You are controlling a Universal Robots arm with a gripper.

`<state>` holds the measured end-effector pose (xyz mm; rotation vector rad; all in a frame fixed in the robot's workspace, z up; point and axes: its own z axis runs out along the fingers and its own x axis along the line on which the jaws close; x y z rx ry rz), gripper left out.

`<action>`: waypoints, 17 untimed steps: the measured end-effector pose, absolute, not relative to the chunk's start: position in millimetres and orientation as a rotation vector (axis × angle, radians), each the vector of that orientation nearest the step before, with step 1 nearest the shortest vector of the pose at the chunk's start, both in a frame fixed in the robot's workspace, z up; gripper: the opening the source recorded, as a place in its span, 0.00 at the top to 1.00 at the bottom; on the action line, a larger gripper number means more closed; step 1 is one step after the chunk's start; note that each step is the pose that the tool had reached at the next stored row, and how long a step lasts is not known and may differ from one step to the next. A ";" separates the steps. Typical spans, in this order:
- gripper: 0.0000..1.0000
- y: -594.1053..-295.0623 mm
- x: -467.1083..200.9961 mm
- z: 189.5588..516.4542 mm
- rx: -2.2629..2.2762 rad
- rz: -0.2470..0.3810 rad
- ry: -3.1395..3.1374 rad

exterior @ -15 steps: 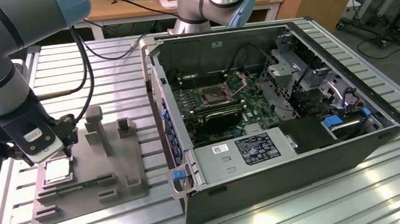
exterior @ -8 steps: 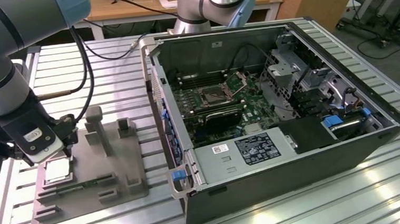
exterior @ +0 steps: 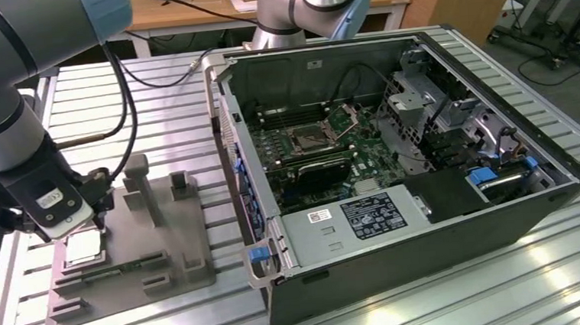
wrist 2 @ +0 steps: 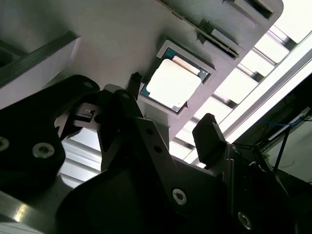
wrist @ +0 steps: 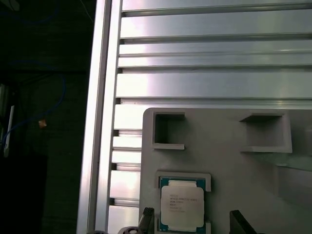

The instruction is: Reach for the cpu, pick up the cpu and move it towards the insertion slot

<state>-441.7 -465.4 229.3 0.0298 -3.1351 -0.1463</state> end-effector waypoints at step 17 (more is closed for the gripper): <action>0.31 -465.8 -442.1 206.7 0.030 -0.150 -3.135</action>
